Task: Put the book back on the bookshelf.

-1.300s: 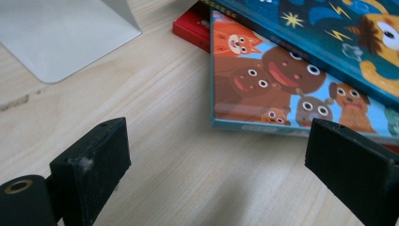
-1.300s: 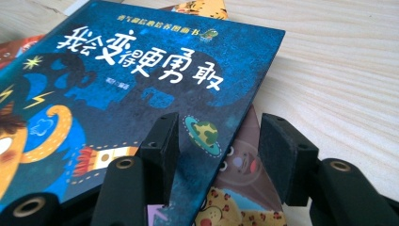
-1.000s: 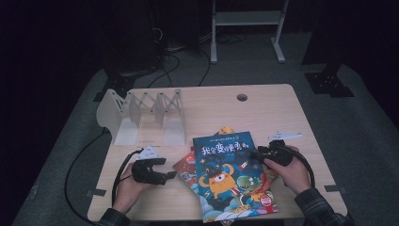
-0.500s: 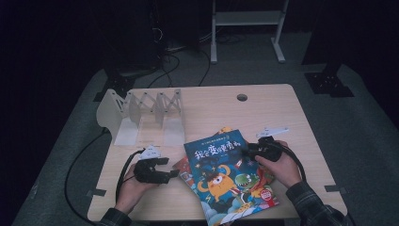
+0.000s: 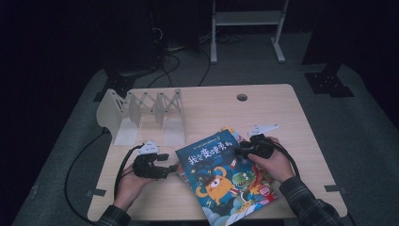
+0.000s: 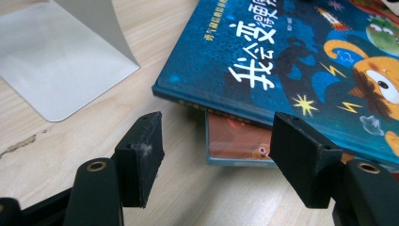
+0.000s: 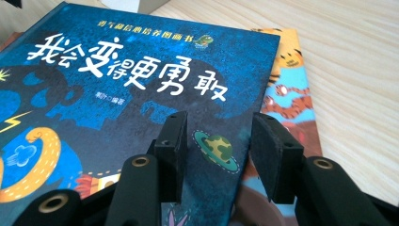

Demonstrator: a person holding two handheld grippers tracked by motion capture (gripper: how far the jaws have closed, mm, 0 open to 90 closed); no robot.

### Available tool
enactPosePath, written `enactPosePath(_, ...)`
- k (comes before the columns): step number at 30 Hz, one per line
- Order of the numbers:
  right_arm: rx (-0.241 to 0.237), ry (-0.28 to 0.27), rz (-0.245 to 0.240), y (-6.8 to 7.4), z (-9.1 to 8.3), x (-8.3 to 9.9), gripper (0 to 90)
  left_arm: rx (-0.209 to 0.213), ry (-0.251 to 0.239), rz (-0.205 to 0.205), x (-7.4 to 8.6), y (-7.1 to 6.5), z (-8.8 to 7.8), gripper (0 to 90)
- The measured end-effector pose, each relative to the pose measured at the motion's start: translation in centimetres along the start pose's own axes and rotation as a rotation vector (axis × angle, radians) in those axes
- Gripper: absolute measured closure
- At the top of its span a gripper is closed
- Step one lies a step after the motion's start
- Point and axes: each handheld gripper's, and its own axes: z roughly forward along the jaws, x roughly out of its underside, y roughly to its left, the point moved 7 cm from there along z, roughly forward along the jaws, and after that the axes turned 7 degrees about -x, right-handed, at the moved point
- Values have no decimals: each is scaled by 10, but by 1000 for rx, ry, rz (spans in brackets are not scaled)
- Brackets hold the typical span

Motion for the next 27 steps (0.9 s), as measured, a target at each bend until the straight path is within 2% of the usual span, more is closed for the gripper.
enactPosePath(2,-2,-3,-6,0,1,-1,559,-11,22,5,0,3,3,331)
enactPosePath(4,-3,-6,-4,1,3,-2,560,-6,7,29,-2,3,5,341)
enactPosePath(6,-4,-8,-13,2,4,-2,561,-13,-9,31,-5,5,6,355)
enactPosePath(8,-14,-16,-27,4,6,-3,561,-9,-21,7,-7,7,7,375)
enactPosePath(9,-19,-18,-26,5,7,-4,561,-3,-19,6,-8,8,8,362)
enactPosePath(10,-22,-20,-28,5,8,-4,560,-21,0,2,-11,12,10,300)
enactPosePath(11,-21,-19,-32,6,8,-4,559,-9,-7,-3,-13,13,11,307)
enactPosePath(12,-22,-21,-31,7,9,-5,558,-14,-14,-4,-15,14,12,307)
enactPosePath(15,-20,-23,-39,8,10,-6,557,-21,-16,9,-17,16,13,354)
enactPosePath(16,-16,-24,-41,8,10,-6,550,-38,-37,6,-19,17,15,356)
enactPosePath(18,-13,-19,-50,10,9,-5,533,-40,-57,-7,-22,17,17,389)
enactPosePath(21,5,-5,-74,12,5,-3,530,-40,-59,-17,-24,17,21,421)
enactPosePath(24,4,3,-78,15,0,-2,530,-25,-61,-23,-24,17,23,419)
enactPosePath(26,4,-20,-59,18,-13,3,526,18,-51,-50,-23,16,25,419)
enactPosePath(27,3,-28,-48,18,-19,6,525,18,-51,-50,-23,16,25,420)
